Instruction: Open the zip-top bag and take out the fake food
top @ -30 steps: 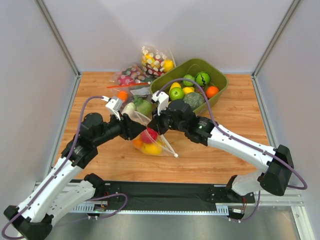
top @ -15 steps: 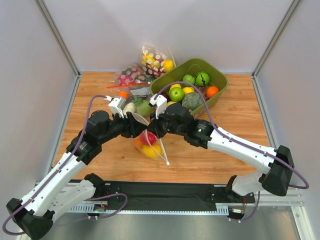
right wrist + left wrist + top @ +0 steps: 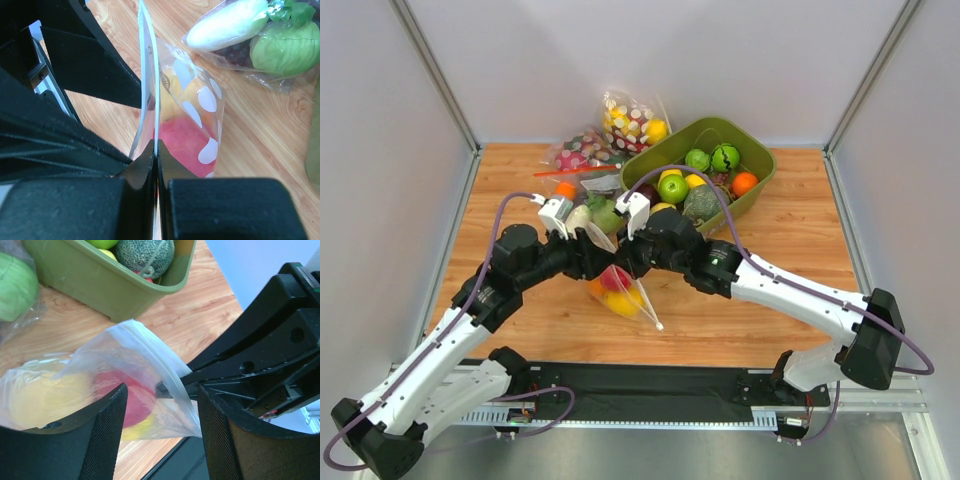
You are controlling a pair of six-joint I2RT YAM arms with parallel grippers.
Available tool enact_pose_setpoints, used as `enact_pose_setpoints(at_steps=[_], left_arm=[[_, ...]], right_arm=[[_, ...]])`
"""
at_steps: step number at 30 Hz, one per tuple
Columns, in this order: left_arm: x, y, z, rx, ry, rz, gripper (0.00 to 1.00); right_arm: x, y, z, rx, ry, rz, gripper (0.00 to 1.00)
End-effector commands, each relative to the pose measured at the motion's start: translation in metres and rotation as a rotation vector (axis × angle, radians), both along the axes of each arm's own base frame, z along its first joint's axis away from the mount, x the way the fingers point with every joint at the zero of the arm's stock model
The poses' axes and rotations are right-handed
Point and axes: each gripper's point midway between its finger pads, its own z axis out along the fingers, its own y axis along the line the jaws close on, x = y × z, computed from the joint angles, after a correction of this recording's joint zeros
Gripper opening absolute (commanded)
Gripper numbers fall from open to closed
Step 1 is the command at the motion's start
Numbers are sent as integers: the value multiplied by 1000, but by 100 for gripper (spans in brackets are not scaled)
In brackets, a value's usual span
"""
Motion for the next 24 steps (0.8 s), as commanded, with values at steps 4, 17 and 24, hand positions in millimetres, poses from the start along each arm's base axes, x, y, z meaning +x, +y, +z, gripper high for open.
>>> enact_pose_setpoints(at_steps=[4, 17, 24], left_arm=[[-8, -6, -5, 7, 15, -36, 66], [-5, 9, -27, 100, 53, 33, 16], [-11, 27, 3, 196, -68, 15, 0]], right_arm=[[6, 11, 18, 46, -27, -12, 0], [4, 5, 28, 68, -41, -18, 0], [1, 1, 38, 75, -47, -13, 0]])
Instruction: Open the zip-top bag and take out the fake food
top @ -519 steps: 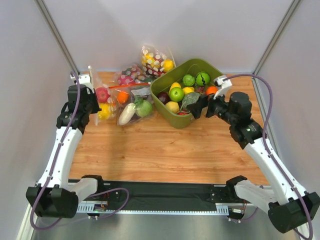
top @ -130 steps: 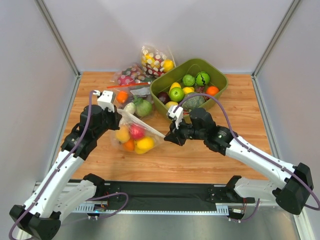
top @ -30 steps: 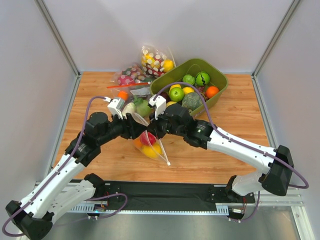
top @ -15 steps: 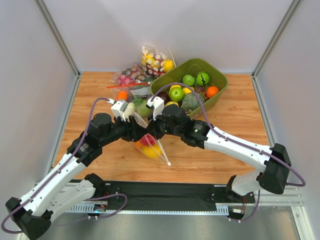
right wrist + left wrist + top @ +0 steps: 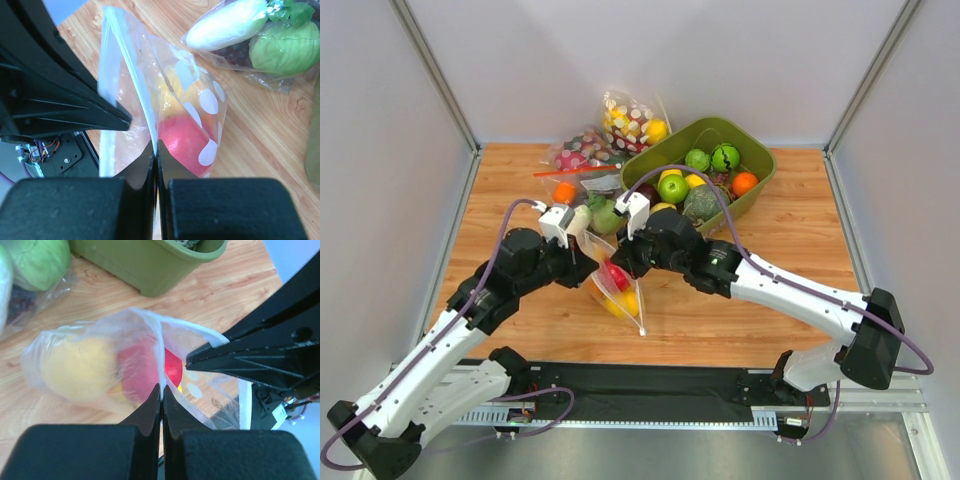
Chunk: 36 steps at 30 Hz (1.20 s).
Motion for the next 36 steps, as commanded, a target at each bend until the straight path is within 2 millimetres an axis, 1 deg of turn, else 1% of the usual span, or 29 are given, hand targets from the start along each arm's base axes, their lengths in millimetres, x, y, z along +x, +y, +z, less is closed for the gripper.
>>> enact_pose_setpoints(at_steps=[1, 2, 3, 4, 5, 7, 8, 10, 12, 13, 14, 15, 16, 17, 18, 19, 20, 21, 22, 23, 26, 29, 30, 31, 33, 34, 35, 36], left_arm=[[-9, 13, 27, 80, -73, -43, 0], [-10, 12, 38, 88, -79, -56, 0], [-13, 12, 38, 108, -69, -77, 0], [-19, 16, 34, 145, -40, -100, 0], [-21, 13, 43, 143, -42, -127, 0], [-29, 12, 44, 157, -21, -173, 0], [-29, 10, 52, 155, -29, -184, 0], [-35, 9, 53, 163, -12, -221, 0], [-34, 6, 54, 184, -8, -253, 0], [-36, 4, 51, 191, 11, -272, 0], [-34, 2, 47, 204, 23, -289, 0], [-33, -1, 44, 206, 33, -299, 0], [-34, -6, 36, 204, 63, -324, 0], [-35, -9, 32, 199, 76, -340, 0], [-32, -14, 31, 186, 70, -352, 0], [-33, -17, 22, 184, 93, -369, 0], [-31, -19, 18, 185, 98, -376, 0], [-27, -23, 17, 179, 80, -384, 0], [-27, -25, 12, 177, 87, -394, 0], [-25, -28, 13, 169, 76, -403, 0], [-21, -38, 15, 143, 46, -436, 0], [-14, -44, 21, 139, 8, -458, 0], [-11, -46, 23, 135, -9, -463, 0], [-9, -48, 23, 138, -22, -475, 0], [-1, -53, 28, 130, -61, -477, 0], [2, -56, 27, 129, -67, -481, 0], [5, -57, 27, 131, -82, -481, 0], [9, -60, 30, 121, -95, -481, 0]], right_arm=[[1, -2, 44, 86, -56, -17, 0], [1, -5, 46, 84, -57, -24, 0], [2, -9, 45, 70, -57, -39, 0], [3, -13, 49, 72, -62, -46, 0], [4, -18, 49, 67, -59, -55, 0], [6, -28, 44, 45, -46, -81, 0], [10, -37, 46, 41, -55, -116, 0], [17, -51, 37, 18, -43, -165, 0], [18, -64, 24, -5, -19, -194, 0], [24, -72, 17, -12, -5, -222, 0], [23, -80, 5, -26, 18, -235, 0], [24, -84, -1, -32, 34, -246, 0], [27, -91, -8, -41, 51, -263, 0], [25, -96, -19, -60, 66, -271, 0], [25, -100, -26, -75, 77, -278, 0], [25, -103, -32, -90, 85, -285, 0], [25, -105, -36, -100, 91, -292, 0], [24, -108, -45, -123, 105, -296, 0], [24, -109, -48, -130, 108, -301, 0], [24, -111, -52, -141, 110, -305, 0], [23, -111, -50, -144, 104, -300, 0], [24, -109, -30, -111, 58, -276, 1], [24, -109, -21, -96, 39, -267, 5], [23, -110, -5, -75, 0, -247, 19], [18, -109, 14, -37, -37, -216, 35], [18, -111, 22, -33, -74, -204, 52], [9, -109, 40, 14, -99, -156, 57], [6, -109, 49, 34, -121, -139, 65]])
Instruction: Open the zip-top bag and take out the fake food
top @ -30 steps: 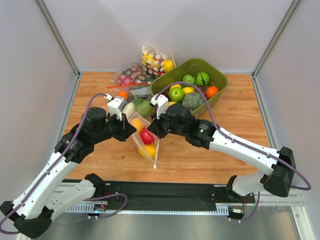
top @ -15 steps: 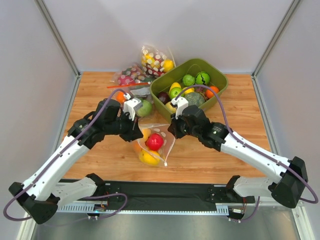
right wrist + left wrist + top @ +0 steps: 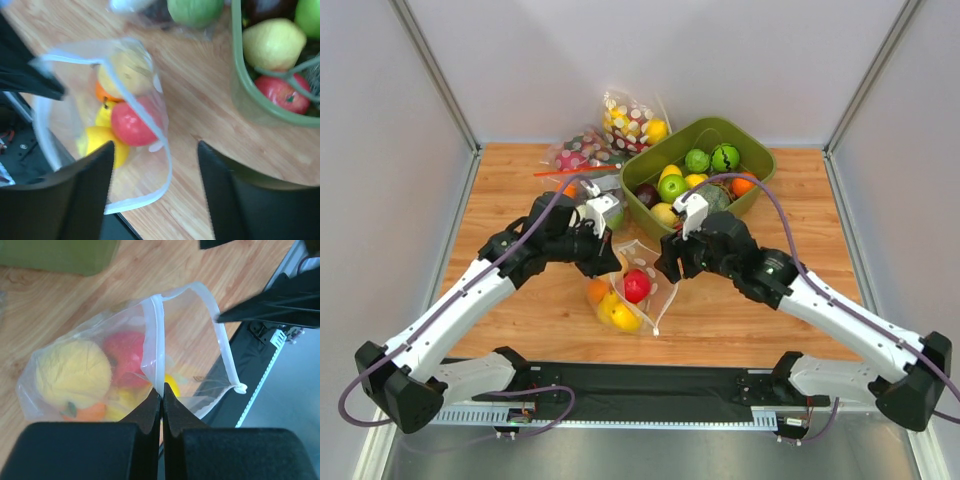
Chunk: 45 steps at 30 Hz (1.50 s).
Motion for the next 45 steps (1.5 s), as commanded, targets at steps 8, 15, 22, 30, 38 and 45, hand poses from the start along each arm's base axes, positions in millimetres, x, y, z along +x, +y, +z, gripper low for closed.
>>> enact_pose_setpoints(at_steps=[8, 15, 22, 30, 38, 45], left_arm=[[19, -12, 22, -113, -158, -35, 0], [15, -10, 25, -168, -167, -26, 0], [9, -4, 23, -182, -184, -14, 0], [6, -7, 20, -194, -157, -29, 0], [3, -9, 22, -212, -155, -41, 0], [6, -9, 16, -191, -143, -33, 0]], right_arm=[[-53, 41, 95, 288, -143, 416, 76], [-39, 68, 38, 221, -14, 436, 75], [-6, 64, -6, 77, 2, 297, 75], [12, 77, -40, 31, 50, 261, 74], [20, 83, -48, -2, 14, 240, 83], [29, 87, -66, -23, -20, 206, 95]])
